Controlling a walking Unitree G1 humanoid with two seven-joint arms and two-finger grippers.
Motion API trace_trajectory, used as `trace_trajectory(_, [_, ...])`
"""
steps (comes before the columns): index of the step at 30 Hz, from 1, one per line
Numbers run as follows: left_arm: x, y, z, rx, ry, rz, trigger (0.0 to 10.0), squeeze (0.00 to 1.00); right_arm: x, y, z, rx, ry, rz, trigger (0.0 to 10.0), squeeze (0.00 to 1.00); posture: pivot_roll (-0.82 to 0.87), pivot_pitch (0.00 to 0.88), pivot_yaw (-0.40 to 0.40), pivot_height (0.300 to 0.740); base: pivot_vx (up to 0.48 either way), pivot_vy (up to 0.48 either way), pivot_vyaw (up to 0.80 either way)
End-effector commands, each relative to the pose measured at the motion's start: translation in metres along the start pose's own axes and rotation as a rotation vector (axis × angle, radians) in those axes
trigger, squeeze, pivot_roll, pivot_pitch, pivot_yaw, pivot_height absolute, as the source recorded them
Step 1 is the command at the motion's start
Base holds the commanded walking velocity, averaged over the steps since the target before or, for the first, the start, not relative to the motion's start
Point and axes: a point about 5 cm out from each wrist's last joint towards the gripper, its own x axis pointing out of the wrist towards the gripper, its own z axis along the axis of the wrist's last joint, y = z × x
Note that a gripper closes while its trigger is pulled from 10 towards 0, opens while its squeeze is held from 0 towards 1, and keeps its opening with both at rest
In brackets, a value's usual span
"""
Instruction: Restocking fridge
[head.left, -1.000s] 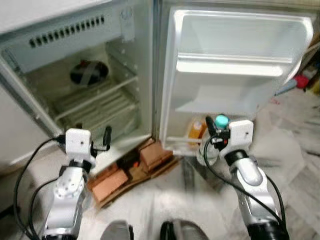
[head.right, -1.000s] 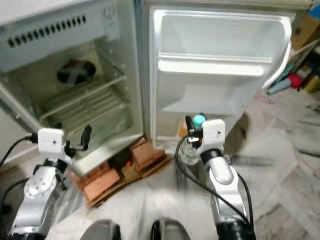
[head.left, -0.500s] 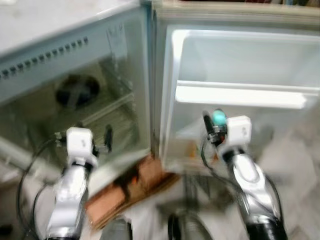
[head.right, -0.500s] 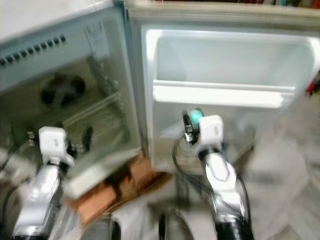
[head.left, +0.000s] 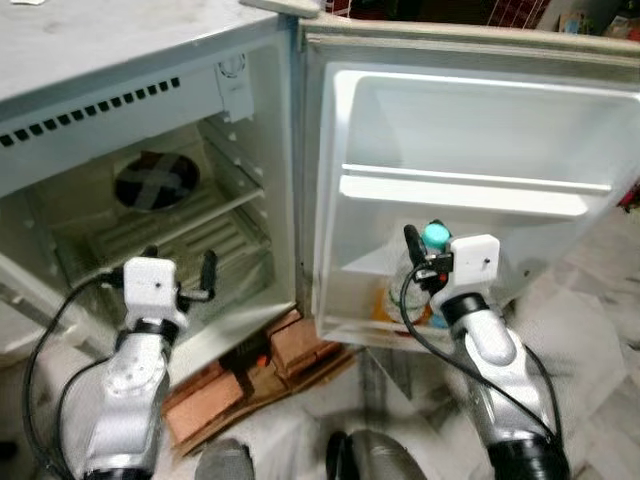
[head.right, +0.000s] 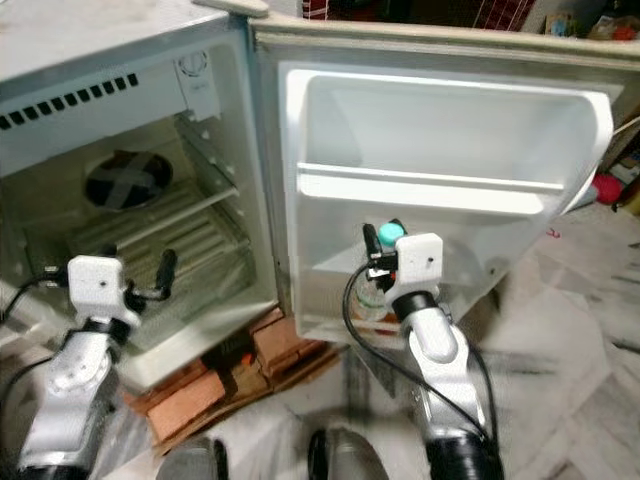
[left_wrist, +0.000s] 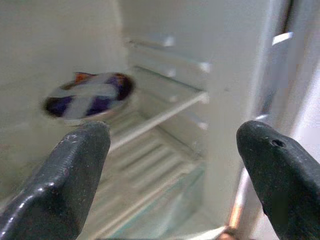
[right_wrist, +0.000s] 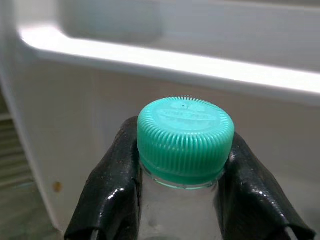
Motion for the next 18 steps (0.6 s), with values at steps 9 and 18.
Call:
trace_trajectory(9, [-0.0001, 0.0031, 0.0010, 0.004, -0.007, 0.003, 10.0, 0.00, 0.0034, 0.0026, 0.0061, 0.006, -0.032, 0.008, 10.0, 0.00, 0.04, 0.109, -0.042, 0.740, 0.000, 0.000, 0.00])
trace_trajectory(18, [-0.0002, 0.0019, 0.0002, 0.014, 0.001, 0.006, 10.0, 0.00, 0.0022, 0.0057, 0.0029, 0.023, -0.023, 0.011, 10.0, 0.00, 0.05, 0.118, -0.040, 0.712, 0.000, 0.000, 0.00])
